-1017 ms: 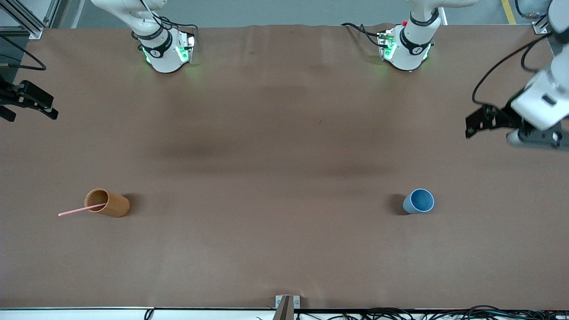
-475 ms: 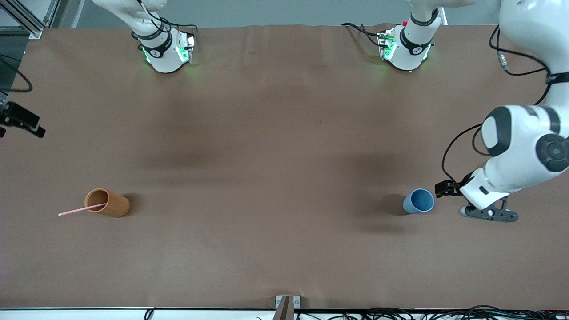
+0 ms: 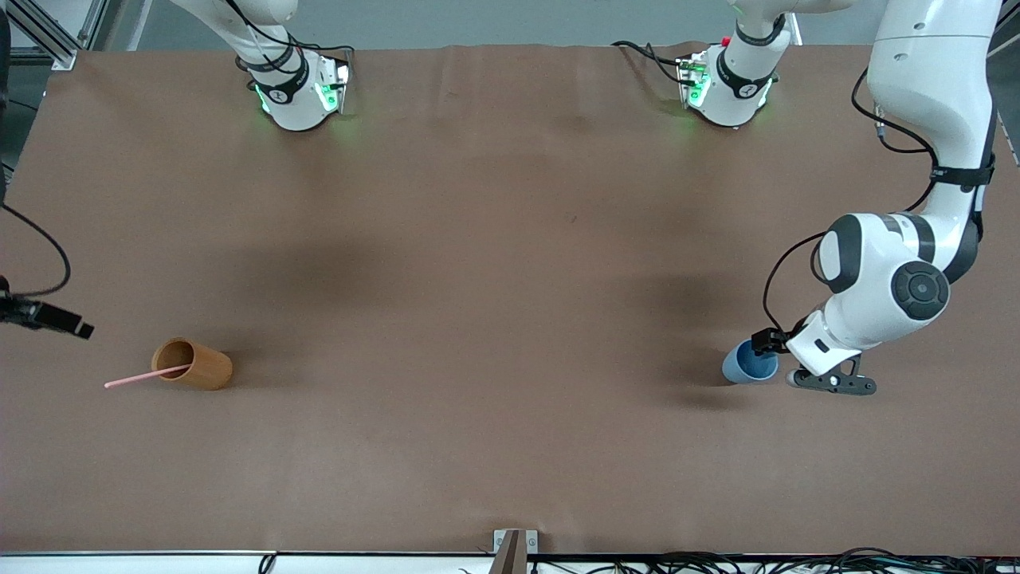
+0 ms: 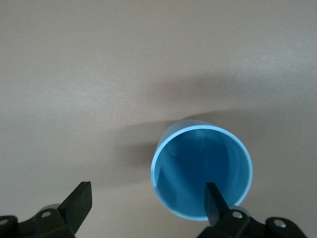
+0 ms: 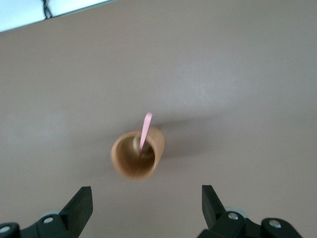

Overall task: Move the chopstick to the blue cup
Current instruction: 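Grasp the blue cup with the left gripper, then slide the blue cup toward the table middle with the left gripper, then release the blue cup while the right gripper grasps the pink stick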

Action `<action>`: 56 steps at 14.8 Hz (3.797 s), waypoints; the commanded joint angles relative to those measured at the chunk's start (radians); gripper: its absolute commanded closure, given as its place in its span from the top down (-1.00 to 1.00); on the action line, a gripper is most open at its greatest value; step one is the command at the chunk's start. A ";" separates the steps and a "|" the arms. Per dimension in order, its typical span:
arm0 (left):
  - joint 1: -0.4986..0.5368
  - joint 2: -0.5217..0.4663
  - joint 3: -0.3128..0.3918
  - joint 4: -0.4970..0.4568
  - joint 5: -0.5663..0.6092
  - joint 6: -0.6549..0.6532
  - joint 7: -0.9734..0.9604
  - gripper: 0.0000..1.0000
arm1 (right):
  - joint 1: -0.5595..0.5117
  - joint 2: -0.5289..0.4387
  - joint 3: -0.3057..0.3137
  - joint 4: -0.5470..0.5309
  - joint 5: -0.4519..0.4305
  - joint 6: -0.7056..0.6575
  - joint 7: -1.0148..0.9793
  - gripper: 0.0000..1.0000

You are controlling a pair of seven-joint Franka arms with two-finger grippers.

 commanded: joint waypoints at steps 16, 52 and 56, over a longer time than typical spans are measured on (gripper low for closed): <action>-0.035 -0.010 -0.033 0.172 0.001 -0.188 -0.105 -0.99 | -0.084 0.267 0.016 0.211 0.307 0.075 -0.155 1.00; -0.343 -0.010 -0.231 0.339 0.125 -0.270 -0.980 1.00 | -0.086 0.271 0.015 0.197 0.342 -0.068 -0.358 -0.99; -0.159 -0.180 -0.237 0.338 0.044 -0.422 -0.754 1.00 | -0.074 0.178 0.015 0.199 0.307 -0.075 -0.315 -0.99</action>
